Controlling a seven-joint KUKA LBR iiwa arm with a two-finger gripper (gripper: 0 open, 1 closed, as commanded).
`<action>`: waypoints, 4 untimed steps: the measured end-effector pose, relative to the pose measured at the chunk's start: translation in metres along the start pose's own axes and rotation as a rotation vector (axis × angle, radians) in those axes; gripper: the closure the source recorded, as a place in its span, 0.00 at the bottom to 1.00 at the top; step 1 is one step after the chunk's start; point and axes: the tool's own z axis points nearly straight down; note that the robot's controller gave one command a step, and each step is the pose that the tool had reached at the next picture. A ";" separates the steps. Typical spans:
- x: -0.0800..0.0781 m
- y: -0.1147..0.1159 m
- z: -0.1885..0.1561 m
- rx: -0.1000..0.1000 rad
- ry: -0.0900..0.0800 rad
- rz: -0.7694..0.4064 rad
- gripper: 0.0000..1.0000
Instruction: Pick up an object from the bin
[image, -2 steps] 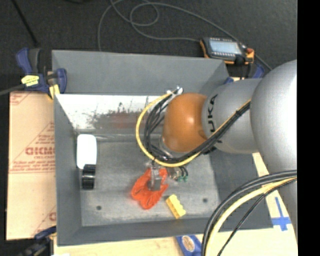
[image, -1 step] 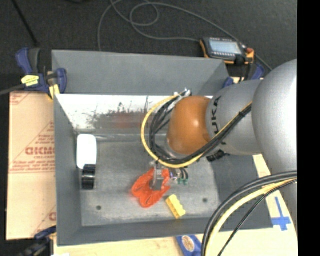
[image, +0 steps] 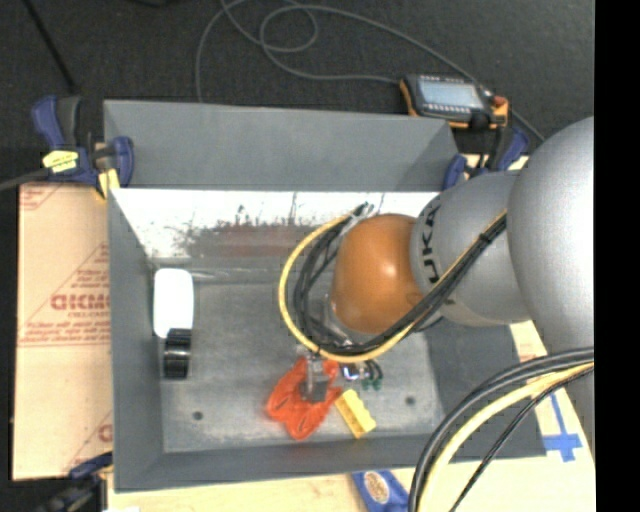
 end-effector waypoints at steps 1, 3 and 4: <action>0.000 -0.009 0.001 -0.005 0.010 0.020 1.00; -0.007 -0.021 -0.061 0.000 0.000 0.043 1.00; 0.030 -0.039 -0.016 -0.002 0.002 0.048 1.00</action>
Offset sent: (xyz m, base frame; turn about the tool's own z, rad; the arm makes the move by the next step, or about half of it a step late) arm -0.0069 -0.0180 0.1244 0.0272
